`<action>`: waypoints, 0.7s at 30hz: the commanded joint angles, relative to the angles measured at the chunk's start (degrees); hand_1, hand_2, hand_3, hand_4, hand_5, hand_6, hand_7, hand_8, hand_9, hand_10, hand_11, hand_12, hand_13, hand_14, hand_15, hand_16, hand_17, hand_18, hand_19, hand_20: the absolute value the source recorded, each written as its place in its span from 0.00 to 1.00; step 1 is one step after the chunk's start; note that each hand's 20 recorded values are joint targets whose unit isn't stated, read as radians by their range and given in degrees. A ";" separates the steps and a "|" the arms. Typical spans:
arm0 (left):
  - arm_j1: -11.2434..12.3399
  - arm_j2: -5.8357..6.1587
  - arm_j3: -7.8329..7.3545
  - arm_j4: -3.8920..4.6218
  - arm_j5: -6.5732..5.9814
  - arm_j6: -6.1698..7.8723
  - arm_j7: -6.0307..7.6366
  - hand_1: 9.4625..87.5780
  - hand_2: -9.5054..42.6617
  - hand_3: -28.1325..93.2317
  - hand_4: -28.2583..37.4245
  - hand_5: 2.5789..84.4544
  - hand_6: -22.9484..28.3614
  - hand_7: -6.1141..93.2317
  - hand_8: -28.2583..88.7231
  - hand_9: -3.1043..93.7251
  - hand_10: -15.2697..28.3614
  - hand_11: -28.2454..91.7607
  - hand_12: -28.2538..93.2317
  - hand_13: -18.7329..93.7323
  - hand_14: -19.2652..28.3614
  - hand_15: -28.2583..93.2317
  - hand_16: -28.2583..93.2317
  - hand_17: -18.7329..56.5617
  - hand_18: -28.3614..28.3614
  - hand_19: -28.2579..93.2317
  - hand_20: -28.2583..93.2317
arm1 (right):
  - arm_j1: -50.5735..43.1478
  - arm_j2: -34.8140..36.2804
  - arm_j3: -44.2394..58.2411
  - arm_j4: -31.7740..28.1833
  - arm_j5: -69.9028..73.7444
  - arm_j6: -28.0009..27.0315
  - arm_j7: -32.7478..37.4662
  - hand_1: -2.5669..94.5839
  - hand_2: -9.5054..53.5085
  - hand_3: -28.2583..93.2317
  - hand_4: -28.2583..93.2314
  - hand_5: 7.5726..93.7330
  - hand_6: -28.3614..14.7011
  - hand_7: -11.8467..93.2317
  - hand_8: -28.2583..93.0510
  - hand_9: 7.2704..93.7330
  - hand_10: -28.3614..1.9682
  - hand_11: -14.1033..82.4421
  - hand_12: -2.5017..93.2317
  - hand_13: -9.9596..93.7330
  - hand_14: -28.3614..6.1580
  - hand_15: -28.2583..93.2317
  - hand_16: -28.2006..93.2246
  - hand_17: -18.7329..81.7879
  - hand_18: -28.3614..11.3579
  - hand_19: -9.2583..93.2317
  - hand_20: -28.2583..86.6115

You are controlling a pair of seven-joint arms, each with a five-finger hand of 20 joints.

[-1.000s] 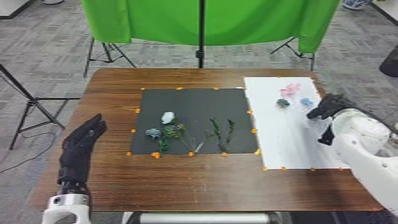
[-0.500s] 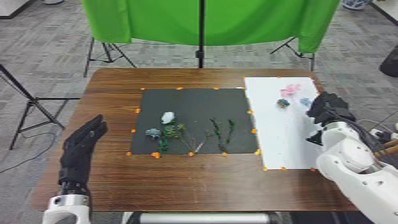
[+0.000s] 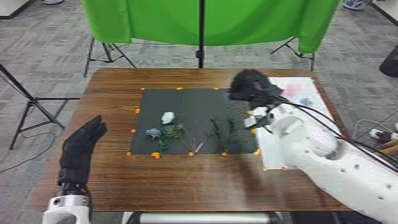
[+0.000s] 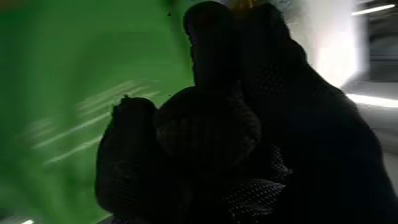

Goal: Arrange flowers

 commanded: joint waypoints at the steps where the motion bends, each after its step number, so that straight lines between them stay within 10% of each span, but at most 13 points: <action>1: 0.00 -0.14 0.87 0.03 -1.76 1.13 -0.48 0.11 0.42 0.75 0.00 0.53 0.51 0.17 0.20 0.46 0.62 0.33 0.35 0.44 0.72 0.34 0.28 0.26 0.73 0.26 0.39 | 11.04 -7.87 -13.30 1.48 -0.85 -4.35 -2.81 0.67 0.00 0.67 0.09 0.85 0.67 0.31 0.32 0.97 0.65 0.22 0.44 0.99 0.77 0.71 0.52 0.85 0.47 1.00 0.72; 8: 0.17 -0.01 0.96 -0.05 -1.90 1.67 -0.65 0.13 0.59 0.72 0.00 0.53 0.50 0.17 0.19 0.47 0.62 0.34 0.34 0.44 0.72 0.35 0.27 0.26 0.72 0.26 0.39 | 11.46 -11.72 -17.30 5.33 -1.82 -7.69 -3.02 0.67 0.00 0.67 0.09 0.84 0.68 0.31 0.31 0.96 0.65 0.22 0.44 0.98 0.77 0.71 0.52 0.85 0.47 1.00 0.73; 21: -0.07 0.13 1.09 0.15 -1.54 1.01 -0.76 0.12 0.49 0.74 0.00 0.53 0.50 0.17 0.19 0.46 0.63 0.34 0.34 0.44 0.72 0.35 0.27 0.26 0.72 0.26 0.39 | 13.27 -16.36 -21.95 11.19 -4.64 -5.74 -3.34 0.66 0.00 0.67 0.08 0.82 0.71 0.32 0.30 0.94 0.65 0.22 0.44 0.98 0.77 0.72 0.52 0.85 0.47 1.00 0.74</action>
